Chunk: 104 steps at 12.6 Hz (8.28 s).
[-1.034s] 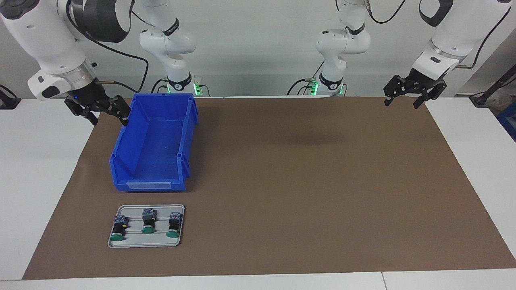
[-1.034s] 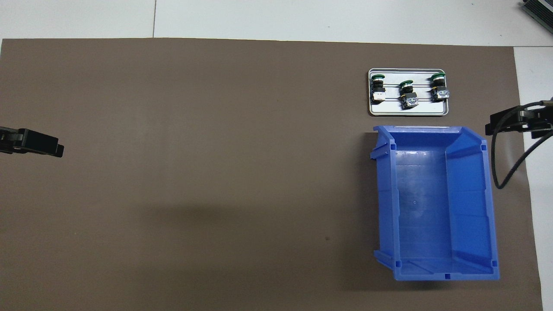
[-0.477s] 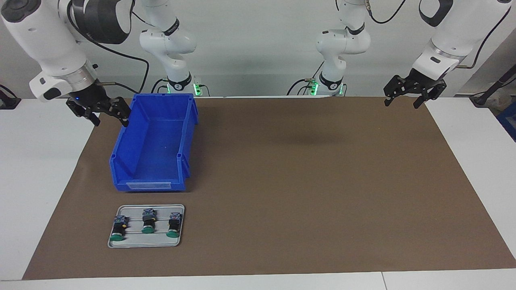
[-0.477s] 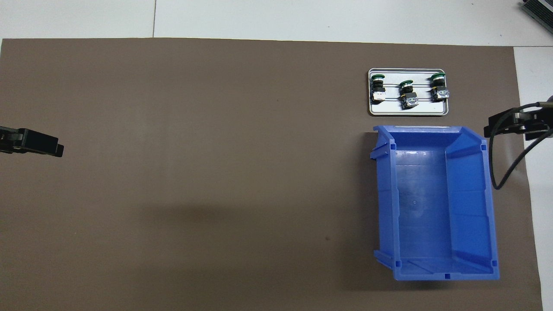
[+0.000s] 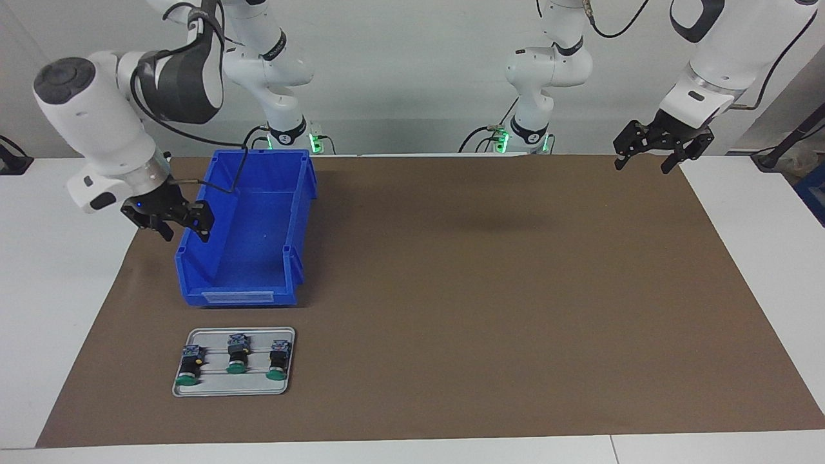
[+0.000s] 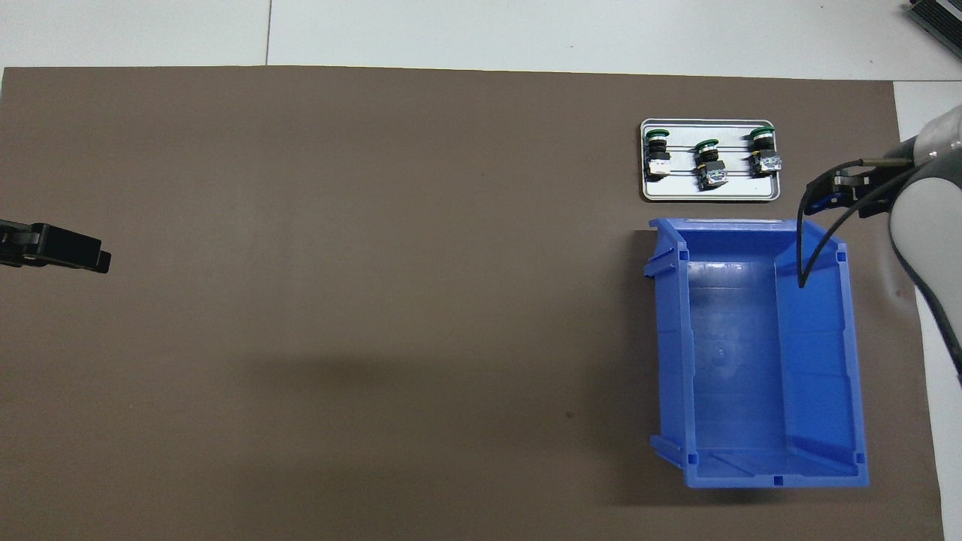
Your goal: Place and press button with both arms
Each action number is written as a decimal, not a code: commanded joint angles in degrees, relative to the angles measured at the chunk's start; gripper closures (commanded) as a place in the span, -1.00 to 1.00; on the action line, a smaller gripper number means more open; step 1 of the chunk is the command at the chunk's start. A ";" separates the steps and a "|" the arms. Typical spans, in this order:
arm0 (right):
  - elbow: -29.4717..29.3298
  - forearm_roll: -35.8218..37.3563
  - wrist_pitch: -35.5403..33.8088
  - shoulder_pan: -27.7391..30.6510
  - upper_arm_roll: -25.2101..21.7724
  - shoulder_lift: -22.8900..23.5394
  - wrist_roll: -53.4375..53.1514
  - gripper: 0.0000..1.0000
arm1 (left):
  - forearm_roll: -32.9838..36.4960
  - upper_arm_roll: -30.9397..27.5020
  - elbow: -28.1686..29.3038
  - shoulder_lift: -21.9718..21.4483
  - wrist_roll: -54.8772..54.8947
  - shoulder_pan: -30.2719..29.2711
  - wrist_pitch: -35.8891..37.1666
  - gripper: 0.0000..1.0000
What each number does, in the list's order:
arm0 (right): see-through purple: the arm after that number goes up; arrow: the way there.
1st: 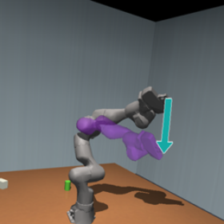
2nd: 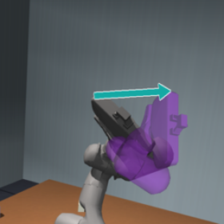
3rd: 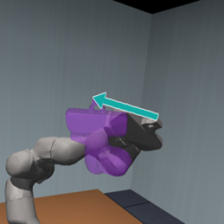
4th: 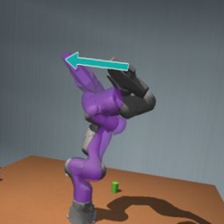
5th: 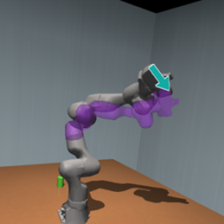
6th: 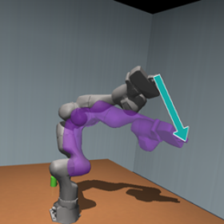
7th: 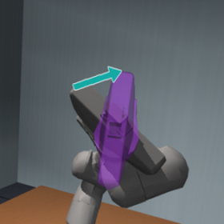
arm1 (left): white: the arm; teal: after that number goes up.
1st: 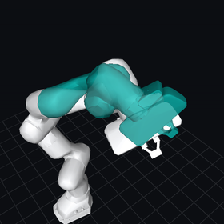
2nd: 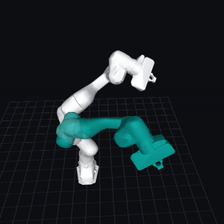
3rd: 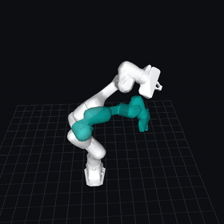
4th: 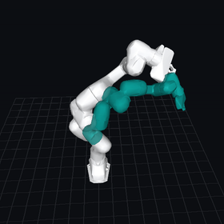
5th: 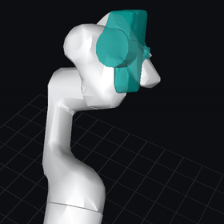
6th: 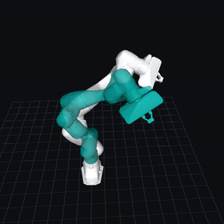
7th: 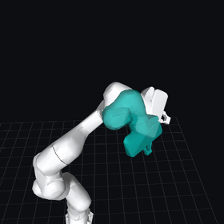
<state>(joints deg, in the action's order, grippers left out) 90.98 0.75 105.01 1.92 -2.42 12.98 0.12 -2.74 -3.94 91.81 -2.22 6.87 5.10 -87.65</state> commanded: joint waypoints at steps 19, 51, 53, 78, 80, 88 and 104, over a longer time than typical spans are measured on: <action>-6.70 0.04 31.64 -3.23 0.31 25.26 -3.02 -0.83 | 1.07 0.43 1.88 -1.55 -0.01 -0.44 -0.77 -1.00; -28.05 0.56 -3.76 -15.77 0.31 24.20 -29.32 1.00 | 1.07 0.43 1.88 -1.55 -0.01 -0.44 -0.77 -1.00; -28.05 0.65 -3.50 -21.58 0.05 24.20 -45.57 1.00 | 1.07 0.43 1.88 -1.55 -0.01 -0.44 -0.77 -1.00; -24.80 -0.75 5.21 -37.25 0.57 32.99 -127.91 0.29 | 1.07 0.60 1.71 -1.47 0.95 0.44 -1.99 -1.00; -25.41 -1.19 4.76 -37.25 0.57 33.34 -127.92 -0.28 | 0.98 0.60 1.53 -1.20 6.19 0.44 -3.23 -1.00; -34.55 -2.42 -8.93 -29.80 2.23 30.72 -114.58 -0.43 | 0.19 1.39 2.05 -0.50 24.32 3.94 -7.17 -0.98; -30.35 -3.13 -25.11 -1.50 7.34 10.68 -40.94 -0.54 | -7.72 1.48 -3.30 23.74 35.06 23.90 -30.92 -0.94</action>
<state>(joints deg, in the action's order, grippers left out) 55.89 -1.06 80.72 -3.12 3.97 28.68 -47.69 -9.28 -1.42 92.33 17.54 42.00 27.53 -117.97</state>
